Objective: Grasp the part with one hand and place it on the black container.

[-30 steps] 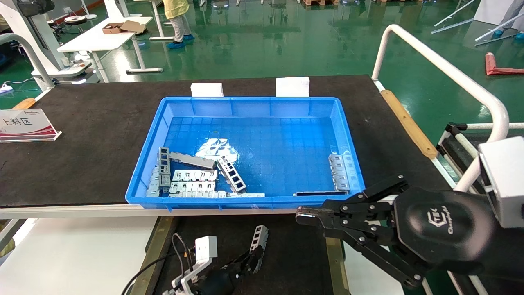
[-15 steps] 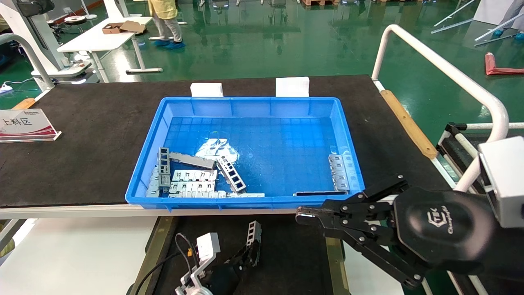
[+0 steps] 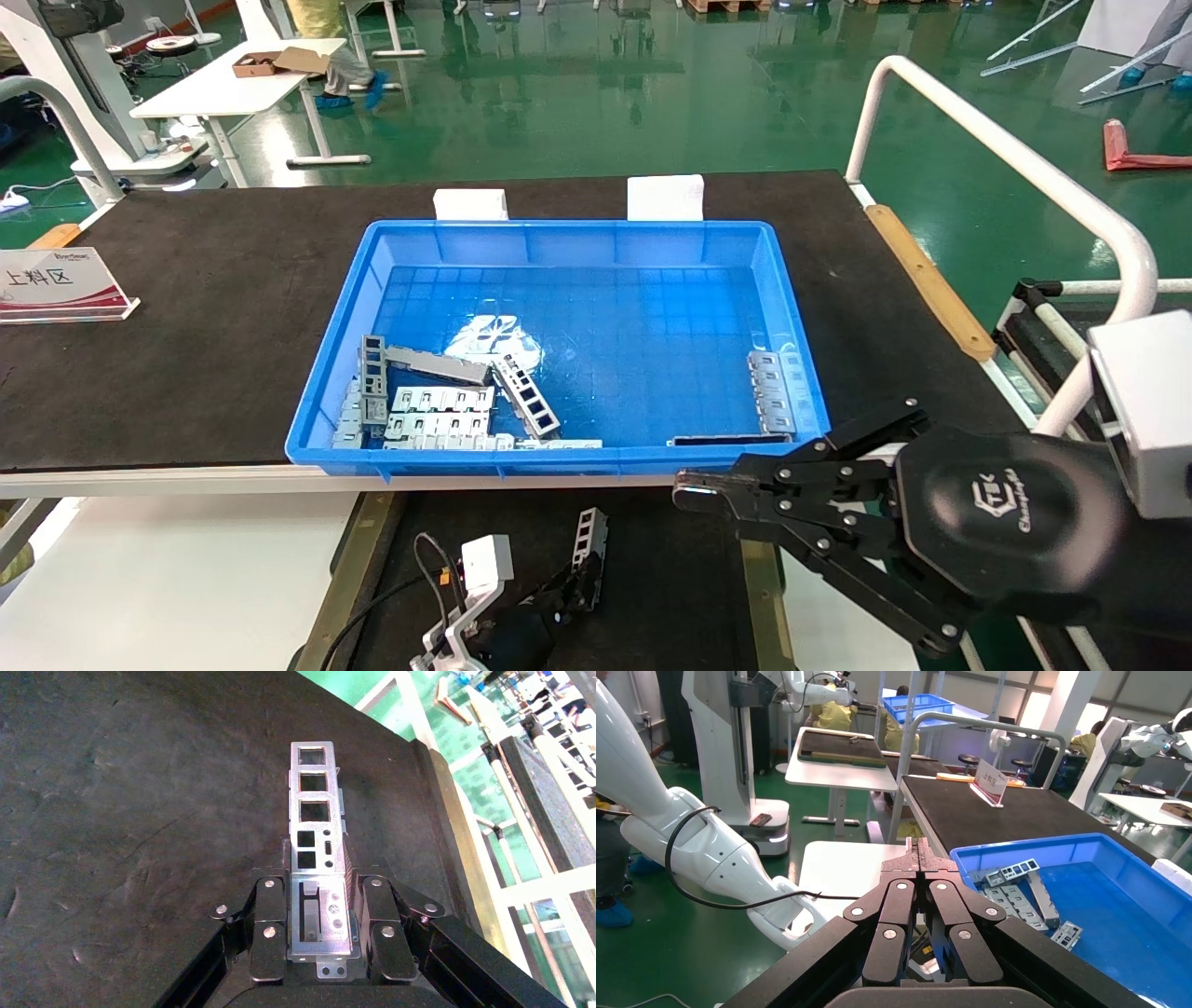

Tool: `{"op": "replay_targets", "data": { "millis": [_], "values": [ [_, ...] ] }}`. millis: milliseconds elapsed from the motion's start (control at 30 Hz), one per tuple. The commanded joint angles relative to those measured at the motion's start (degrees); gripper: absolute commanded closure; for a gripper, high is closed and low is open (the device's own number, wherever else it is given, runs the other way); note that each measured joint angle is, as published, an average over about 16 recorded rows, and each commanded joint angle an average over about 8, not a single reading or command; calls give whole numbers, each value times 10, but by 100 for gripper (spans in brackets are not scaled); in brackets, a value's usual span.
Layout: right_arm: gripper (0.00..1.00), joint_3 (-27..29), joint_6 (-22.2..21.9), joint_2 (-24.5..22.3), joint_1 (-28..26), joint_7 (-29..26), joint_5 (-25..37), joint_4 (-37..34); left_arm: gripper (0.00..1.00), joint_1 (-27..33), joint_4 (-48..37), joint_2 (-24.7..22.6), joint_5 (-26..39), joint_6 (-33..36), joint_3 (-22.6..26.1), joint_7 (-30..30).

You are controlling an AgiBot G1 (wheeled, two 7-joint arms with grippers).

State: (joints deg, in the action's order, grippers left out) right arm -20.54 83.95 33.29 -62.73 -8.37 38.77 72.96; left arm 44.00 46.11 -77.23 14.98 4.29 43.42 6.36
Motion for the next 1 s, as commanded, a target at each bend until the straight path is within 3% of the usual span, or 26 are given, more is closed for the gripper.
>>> {"op": "replay_targets", "data": {
  "millis": [33, 100, 133, 633, 1000],
  "values": [
    [2, 0, 0, 0, 0, 0, 0, 0, 20, 0, -4, 0, -1, 5, 2, 1],
    [0, 0, 0, 0, 0, 0, 0, 0, 2, -1, -5, 0, -3, 4, 1, 2],
    [0, 0, 0, 0, 0, 0, 0, 0, 0, -1, -5, 0, -4, 3, 1, 2],
    [0, 0, 0, 0, 0, 0, 0, 0, 0, -10, 13, 10, -2, 13, -2, 19],
    [0, 0, 0, 0, 0, 0, 0, 0, 0, -12, 55, 83, 22, 100, 32, 26]
  ]
}}
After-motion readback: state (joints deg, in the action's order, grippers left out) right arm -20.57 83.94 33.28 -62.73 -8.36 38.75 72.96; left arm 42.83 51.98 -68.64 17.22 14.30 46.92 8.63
